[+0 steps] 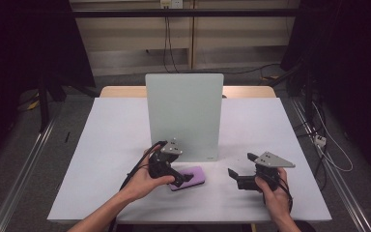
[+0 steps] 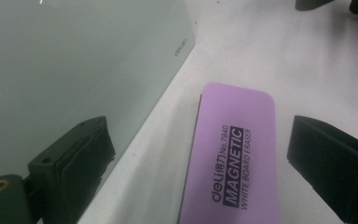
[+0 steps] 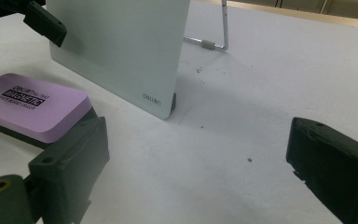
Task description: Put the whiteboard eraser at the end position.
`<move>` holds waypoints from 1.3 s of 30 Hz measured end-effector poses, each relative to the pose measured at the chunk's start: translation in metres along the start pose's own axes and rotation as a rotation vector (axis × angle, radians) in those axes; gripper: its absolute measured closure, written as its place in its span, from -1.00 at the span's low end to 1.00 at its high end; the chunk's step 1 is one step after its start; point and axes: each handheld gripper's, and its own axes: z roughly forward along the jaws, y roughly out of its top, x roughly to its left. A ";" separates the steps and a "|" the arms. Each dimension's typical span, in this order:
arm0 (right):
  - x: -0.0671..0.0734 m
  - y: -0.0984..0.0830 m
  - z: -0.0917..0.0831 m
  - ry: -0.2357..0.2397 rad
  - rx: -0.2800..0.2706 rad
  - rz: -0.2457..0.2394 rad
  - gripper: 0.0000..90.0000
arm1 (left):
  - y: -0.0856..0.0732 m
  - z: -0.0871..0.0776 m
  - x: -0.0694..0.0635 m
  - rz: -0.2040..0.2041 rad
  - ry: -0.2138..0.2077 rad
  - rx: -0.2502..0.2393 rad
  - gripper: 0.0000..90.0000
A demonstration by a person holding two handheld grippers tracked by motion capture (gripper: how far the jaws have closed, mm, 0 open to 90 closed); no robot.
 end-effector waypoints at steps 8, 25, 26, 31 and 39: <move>0.001 0.000 0.001 0.000 0.002 0.004 -0.86 | 0.001 -0.014 0.007 -0.047 0.079 -0.068 -0.88; 0.001 0.000 0.001 0.000 0.005 0.001 -0.86 | -0.019 -0.048 0.022 -0.103 0.189 -0.125 -0.87; 0.001 0.000 0.001 -0.002 0.007 0.000 -0.86 | -0.022 -0.050 0.023 -0.106 0.186 -0.135 -0.87; 0.002 0.000 0.001 0.001 0.007 0.001 -0.86 | -0.030 -0.061 0.026 -0.123 0.215 -0.175 -0.88; 0.002 0.000 0.002 0.002 0.011 0.001 -0.86 | -0.045 -0.078 0.031 -0.165 0.267 -0.195 -0.88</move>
